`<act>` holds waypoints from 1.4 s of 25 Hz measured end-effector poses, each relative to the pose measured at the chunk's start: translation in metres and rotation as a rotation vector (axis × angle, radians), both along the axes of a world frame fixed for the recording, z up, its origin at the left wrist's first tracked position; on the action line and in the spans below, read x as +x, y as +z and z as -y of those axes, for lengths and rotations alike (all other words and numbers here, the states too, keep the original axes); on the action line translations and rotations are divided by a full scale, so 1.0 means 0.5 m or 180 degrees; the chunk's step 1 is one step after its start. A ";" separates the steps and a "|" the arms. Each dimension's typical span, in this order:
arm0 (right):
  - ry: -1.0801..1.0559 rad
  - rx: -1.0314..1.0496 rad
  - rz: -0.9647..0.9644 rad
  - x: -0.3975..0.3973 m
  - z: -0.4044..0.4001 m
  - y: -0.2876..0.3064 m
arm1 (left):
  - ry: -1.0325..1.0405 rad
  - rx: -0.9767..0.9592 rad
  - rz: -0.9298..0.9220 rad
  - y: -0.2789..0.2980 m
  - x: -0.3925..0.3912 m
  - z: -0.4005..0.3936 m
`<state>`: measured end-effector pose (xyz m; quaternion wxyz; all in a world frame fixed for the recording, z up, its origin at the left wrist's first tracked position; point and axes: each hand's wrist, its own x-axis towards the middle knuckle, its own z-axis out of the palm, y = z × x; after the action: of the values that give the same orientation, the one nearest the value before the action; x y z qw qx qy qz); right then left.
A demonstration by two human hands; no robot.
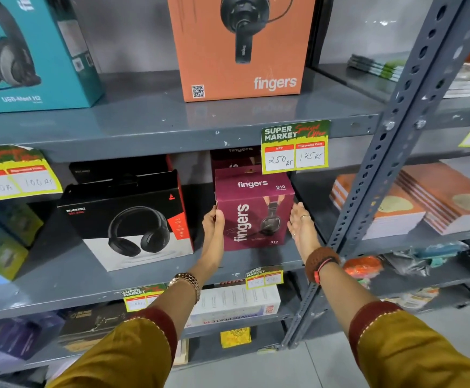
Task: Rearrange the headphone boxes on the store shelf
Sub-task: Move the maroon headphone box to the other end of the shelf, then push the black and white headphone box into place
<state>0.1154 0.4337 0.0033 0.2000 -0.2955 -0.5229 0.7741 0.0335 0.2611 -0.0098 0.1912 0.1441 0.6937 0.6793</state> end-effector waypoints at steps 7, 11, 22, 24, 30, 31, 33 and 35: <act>-0.0014 0.0085 0.0148 0.048 0.029 -0.001 | -0.0120 -0.0194 0.0044 0.009 0.047 0.031; -0.0048 0.0204 0.0196 0.099 0.067 -0.023 | 0.0035 -0.0479 0.0176 -0.019 0.080 0.100; 0.0850 0.0206 0.0024 0.050 0.317 0.025 | 0.1120 -0.0426 0.0312 0.001 0.063 0.390; 0.0873 0.0174 -0.0041 0.014 0.350 0.041 | 0.1236 -0.0348 0.0299 0.014 0.027 0.433; 0.0612 0.0204 -0.0140 -0.110 0.423 0.077 | 0.1035 -0.0204 0.0241 0.059 -0.083 0.523; 0.0592 0.0204 -0.0134 -0.126 0.439 0.082 | 0.0887 -0.0235 0.0293 0.063 -0.109 0.536; 0.0477 0.0215 -0.0072 -0.147 0.460 0.090 | 0.0553 -0.0322 0.0391 0.067 -0.150 0.545; 0.0393 0.0311 -0.0029 -0.165 0.470 0.088 | 0.0238 -0.0355 0.0401 0.071 -0.174 0.546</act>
<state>0.0327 0.1989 0.0471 0.1685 -0.2490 -0.5763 0.7599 -0.0533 -0.0119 0.0255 0.2167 0.0642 0.7220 0.6540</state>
